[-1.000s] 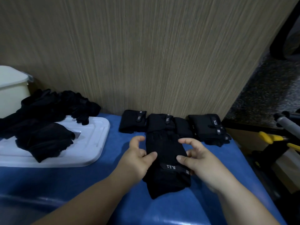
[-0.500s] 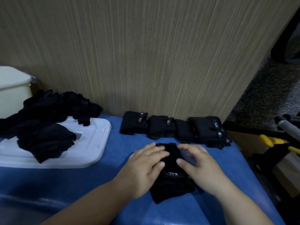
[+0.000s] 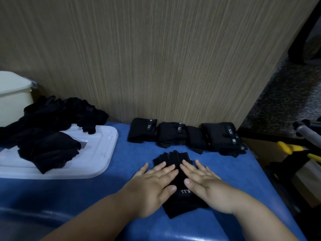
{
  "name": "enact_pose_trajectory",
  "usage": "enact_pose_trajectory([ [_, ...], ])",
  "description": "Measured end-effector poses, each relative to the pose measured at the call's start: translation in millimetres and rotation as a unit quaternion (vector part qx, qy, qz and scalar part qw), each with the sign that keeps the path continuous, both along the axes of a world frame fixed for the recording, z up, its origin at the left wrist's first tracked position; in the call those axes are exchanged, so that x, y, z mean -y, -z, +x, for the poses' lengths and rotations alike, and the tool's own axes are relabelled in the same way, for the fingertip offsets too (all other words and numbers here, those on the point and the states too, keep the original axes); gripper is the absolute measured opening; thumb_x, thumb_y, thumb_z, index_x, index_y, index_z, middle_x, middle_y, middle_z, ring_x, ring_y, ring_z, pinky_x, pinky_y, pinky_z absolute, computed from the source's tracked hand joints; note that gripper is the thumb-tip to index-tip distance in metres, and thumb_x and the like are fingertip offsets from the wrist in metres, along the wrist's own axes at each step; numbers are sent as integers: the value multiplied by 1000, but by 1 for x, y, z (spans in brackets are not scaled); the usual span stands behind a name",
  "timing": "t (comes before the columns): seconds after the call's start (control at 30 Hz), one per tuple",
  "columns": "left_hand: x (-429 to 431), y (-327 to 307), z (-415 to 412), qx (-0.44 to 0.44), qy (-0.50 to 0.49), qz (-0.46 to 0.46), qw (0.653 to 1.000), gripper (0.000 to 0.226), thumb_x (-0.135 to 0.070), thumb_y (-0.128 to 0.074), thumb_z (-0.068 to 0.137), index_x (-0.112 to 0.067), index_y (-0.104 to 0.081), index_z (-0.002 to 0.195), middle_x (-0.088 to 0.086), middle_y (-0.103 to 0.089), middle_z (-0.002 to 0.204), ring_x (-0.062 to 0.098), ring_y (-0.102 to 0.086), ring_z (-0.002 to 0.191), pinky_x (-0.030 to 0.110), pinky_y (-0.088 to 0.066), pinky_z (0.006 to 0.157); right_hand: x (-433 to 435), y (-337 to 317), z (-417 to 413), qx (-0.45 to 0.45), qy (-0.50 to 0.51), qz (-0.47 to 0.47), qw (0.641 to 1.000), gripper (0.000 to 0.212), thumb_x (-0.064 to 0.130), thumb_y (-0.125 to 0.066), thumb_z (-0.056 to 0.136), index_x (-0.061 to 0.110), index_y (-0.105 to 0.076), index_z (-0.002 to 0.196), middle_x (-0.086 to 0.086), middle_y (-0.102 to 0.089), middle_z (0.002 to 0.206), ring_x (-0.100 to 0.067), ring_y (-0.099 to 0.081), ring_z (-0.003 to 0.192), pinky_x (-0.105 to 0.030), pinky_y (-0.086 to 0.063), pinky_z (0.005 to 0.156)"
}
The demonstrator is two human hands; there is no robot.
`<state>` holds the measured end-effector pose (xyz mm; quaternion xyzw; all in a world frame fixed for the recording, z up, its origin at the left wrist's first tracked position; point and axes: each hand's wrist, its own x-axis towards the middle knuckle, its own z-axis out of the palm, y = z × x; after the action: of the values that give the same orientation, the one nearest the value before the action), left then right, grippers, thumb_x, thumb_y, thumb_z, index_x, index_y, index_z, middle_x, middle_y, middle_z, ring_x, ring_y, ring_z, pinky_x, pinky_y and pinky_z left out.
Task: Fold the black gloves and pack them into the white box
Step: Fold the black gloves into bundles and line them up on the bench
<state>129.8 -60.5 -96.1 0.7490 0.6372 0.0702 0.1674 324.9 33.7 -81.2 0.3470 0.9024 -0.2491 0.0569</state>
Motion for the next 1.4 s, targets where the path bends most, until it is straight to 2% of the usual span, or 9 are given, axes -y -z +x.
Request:
enact_pose_trajectory([
  [0.33,8,-4,-22,-58,-14,-24,998,58,-46,-27,101,-41,3,150,-27,8,155,-3,16,142,36,12,118,-16,4,13,-19,-3,6,1000,46,36,-27,104,39,-16,149,33,1,147,4,10,142,-26,4,119],
  [0.43,10,-2,-25,-40,-9,-15,999,60,-46,-32,101,-41,1,150,-28,6,155,-5,17,141,35,12,119,-20,0,19,-45,14,3,999,47,22,-41,102,39,-30,145,33,-12,144,5,-2,141,-15,-3,115],
  [0.53,12,0,-27,-6,-7,46,999,64,-44,-45,97,-41,-9,150,-31,-5,152,-7,11,141,30,7,120,-22,-5,28,-99,44,-2,994,60,2,-58,91,50,-45,126,32,-30,139,10,-20,137,0,-9,104],
  [0.67,11,-2,-26,100,17,135,986,64,-21,-65,86,-43,-38,140,-32,-33,140,-14,-13,135,14,-12,114,-20,-7,30,-115,39,-14,993,78,-8,-63,77,59,-47,115,27,-34,140,12,-27,133,3,-14,102],
  [1.03,7,4,-19,180,-2,90,980,56,-39,-76,76,-42,-50,125,-32,-45,119,-10,-35,120,8,-28,101,-10,-10,20,-148,6,20,989,46,29,-76,79,54,-54,110,17,-43,136,22,-31,124,2,-21,99],
  [1.1,5,5,-15,206,-29,117,971,40,-33,-74,79,-48,-52,108,-31,-52,105,-11,-44,107,9,-34,92,-8,-12,17,-180,18,9,983,31,55,-70,76,38,-68,102,16,-51,128,20,-37,121,-1,-27,98],
  [1.13,4,5,-14,234,-51,122,963,32,-31,-72,81,-48,-54,100,-26,-58,99,-10,-50,101,12,-39,89,-7,-12,17,-208,19,7,978,47,70,-64,71,30,-73,96,17,-54,125,17,-42,118,-4,-32,98],
  [1.23,4,0,-11,356,-125,91,922,22,-26,-68,87,-40,-59,101,-17,-70,99,-7,-62,96,19,-47,91,-3,-16,13,-225,26,-13,974,23,64,-67,67,48,-69,83,21,-53,120,7,-49,114,-16,-39,97],
  [1.4,3,-5,-9,397,-188,92,894,13,-27,-65,89,-36,-58,94,-15,-70,94,-7,-63,89,14,-48,84,2,-13,4,-211,27,37,976,73,70,-72,48,48,-53,114,34,-40,123,5,-34,124,-8,-27,102],
])
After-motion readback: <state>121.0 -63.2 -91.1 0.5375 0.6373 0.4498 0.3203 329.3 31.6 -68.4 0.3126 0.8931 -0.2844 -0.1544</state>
